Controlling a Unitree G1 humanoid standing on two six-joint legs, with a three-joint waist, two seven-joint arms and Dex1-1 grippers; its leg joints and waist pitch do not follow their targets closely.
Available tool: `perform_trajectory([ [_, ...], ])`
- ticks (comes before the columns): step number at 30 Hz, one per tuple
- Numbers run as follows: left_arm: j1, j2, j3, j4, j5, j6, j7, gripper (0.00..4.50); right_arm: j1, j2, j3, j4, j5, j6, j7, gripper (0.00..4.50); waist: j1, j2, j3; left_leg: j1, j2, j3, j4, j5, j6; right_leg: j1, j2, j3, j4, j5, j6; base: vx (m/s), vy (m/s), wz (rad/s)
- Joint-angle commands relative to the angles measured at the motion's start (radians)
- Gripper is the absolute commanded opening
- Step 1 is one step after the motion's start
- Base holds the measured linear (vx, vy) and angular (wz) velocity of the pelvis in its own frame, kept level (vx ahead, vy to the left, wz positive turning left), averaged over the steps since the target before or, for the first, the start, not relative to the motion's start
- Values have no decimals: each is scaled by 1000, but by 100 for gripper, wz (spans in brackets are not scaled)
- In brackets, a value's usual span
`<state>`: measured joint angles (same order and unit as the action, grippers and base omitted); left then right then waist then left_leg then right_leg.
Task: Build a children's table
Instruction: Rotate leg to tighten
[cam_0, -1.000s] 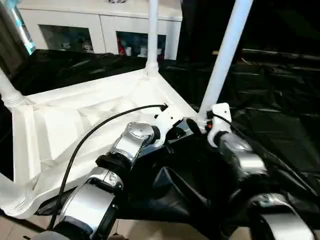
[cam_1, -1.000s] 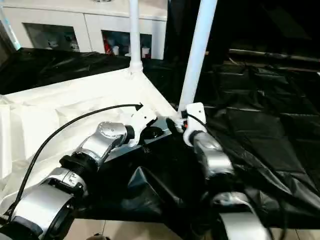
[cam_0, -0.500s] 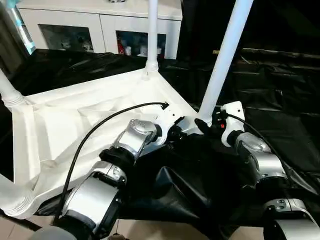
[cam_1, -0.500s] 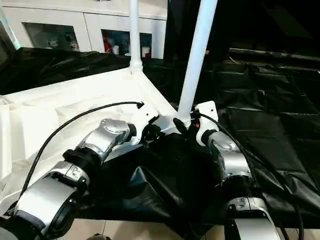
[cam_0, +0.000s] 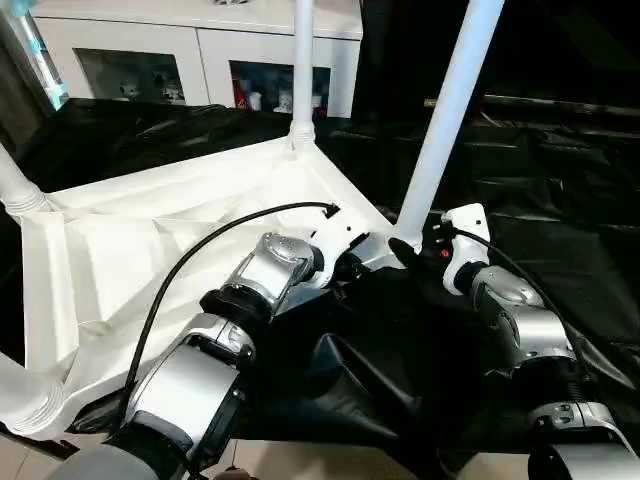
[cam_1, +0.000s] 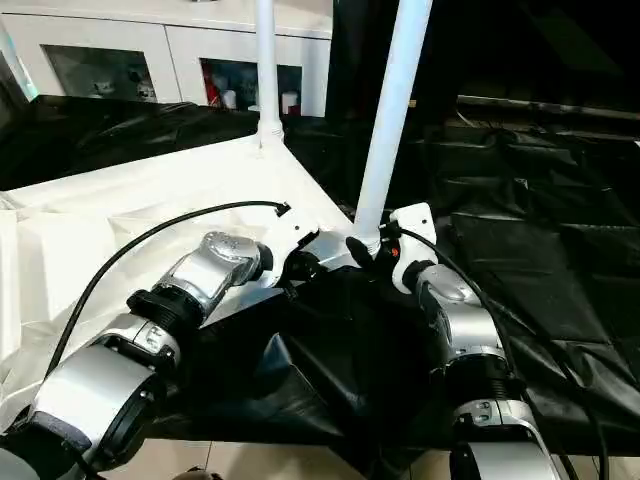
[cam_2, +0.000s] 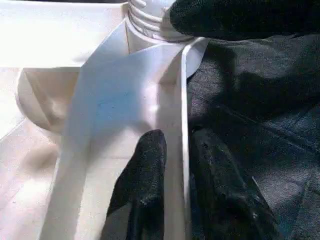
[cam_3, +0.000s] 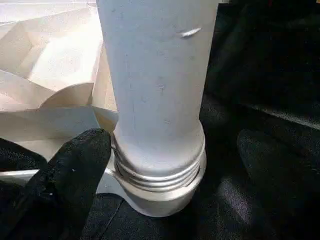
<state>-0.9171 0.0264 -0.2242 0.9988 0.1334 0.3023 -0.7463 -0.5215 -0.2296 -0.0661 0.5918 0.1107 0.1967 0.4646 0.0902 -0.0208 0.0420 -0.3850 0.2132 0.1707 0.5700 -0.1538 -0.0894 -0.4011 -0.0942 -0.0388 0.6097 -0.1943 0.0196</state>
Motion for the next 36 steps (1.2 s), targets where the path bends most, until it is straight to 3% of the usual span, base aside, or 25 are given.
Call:
perform_trajectory([
  [1, 2, 3, -7, 31, 4, 20, -12, 69, 7, -14, 4, -26, 1, 15, 1, 450, 4, -3, -64, 17, 2, 10, -55, -179, 64, 57, -32, 19, -66, -1, -260, 0, 0, 0],
  [8, 24, 12, -23, 9, -3, 16, -98, 5, 26, -51, 30, -57, 2, 4, 89, 450, 5, -4, -65, 17, 3, 9, -54, -174, 70, 59, -31, 19, -64, 18, -260, 0, 0, 0],
  [15, 84, 52, -62, -62, -16, -51, -255, 5, 70, -120, 56, -120, 37, -2, 254, 450, 8, -5, -61, 17, 6, 10, -57, -208, 77, 57, -33, 20, -70, -35, -261, 0, 0, 0],
  [19, 121, 84, -79, -123, -30, -93, -348, 5, 106, -166, 107, -174, 37, 13, 362, 450, 12, -7, -59, 17, 8, 8, -59, -228, 76, 57, -35, 20, -73, -81, -250, 0, 0, 0],
  [21, 168, 123, -101, -198, -51, -133, -441, 5, 129, -196, 160, -198, 9, -1, 414, 450, 12, -5, -56, 16, 10, 9, -62, -244, 69, 53, -35, 22, -77, -125, -240, 0, 0, 0],
  [24, 179, 132, -102, -219, -55, -133, -449, 5, 134, -199, 169, -207, 5, -1, 430, 450, 12, -1, -58, 19, 11, 9, -63, -252, 59, 48, -34, 22, -76, -128, -241, 0, 0, 0],
  [25, 185, 137, -101, -230, -58, -131, -452, 5, 136, -199, 173, -208, 3, -1, 437, 450, 12, -6, -57, 18, 11, 10, -63, -253, 58, 49, -34, 22, -76, -132, -239, 0, 0, 0],
  [29, 215, 162, -99, -281, -62, -125, -475, 5, 138, -201, 184, -206, 13, -1, 455, 450, 14, -6, -60, 15, 10, 10, -61, -218, 61, 51, -34, 22, -70, -102, -234, 0, 0, 0],
  [36, 231, 178, -97, -309, -68, -117, -492, 0, 132, -190, 172, -202, 34, -4, 469, 379, 10, -3, -60, 16, 9, 11, -59, -213, 63, 50, -32, 22, -69, -91, -239, 0, 0, 0],
])
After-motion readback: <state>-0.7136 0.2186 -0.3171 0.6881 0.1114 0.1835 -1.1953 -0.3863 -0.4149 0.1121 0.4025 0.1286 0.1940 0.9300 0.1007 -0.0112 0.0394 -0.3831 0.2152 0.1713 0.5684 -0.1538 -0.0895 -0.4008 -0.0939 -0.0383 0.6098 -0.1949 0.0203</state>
